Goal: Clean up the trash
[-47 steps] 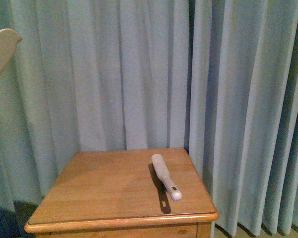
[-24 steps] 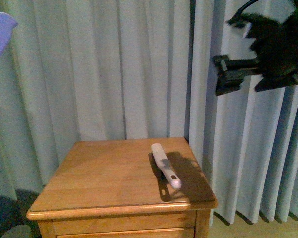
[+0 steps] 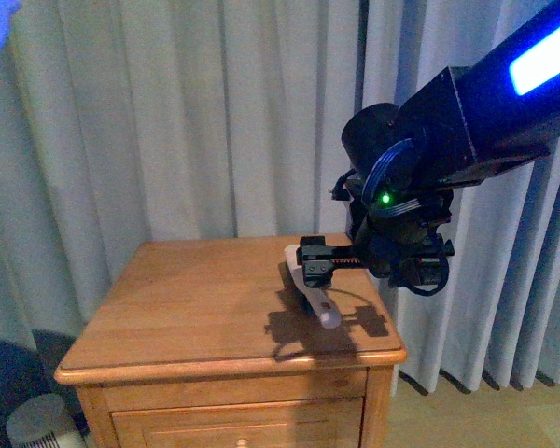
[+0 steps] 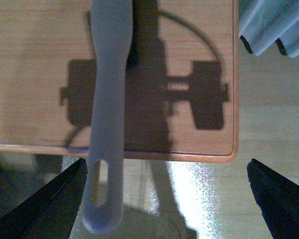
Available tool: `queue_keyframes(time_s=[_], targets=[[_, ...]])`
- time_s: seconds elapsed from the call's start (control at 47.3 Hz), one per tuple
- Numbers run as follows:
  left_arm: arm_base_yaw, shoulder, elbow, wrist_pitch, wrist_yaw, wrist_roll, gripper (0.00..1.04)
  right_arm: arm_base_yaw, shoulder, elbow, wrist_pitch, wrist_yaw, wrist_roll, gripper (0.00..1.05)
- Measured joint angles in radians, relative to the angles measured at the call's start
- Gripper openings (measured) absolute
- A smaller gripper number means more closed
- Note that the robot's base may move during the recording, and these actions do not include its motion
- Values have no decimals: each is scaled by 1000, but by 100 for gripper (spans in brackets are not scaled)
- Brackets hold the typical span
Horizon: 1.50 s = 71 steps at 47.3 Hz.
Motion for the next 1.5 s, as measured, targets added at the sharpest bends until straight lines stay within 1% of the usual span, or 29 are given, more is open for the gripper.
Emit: queue_keyframes(time_s=[0.169, 0.317, 0.486, 0.888, 1.206, 1.502], targets=[[0, 0, 0, 0, 0, 0, 26, 6, 35, 23, 16, -5, 46, 97], [0, 0, 0, 0, 0, 0, 26, 29, 74, 76, 28, -16, 68, 97], [0, 0, 0, 0, 0, 0, 26, 48, 156, 206, -42, -17, 81, 97], [0, 0, 0, 0, 0, 0, 26, 43, 338, 483, -177, 7, 100, 97], [0, 0, 0, 0, 0, 0, 26, 45, 428, 596, -219, 11, 113, 97], [0, 0, 0, 0, 0, 0, 26, 46, 473, 649, -230, 14, 127, 97]])
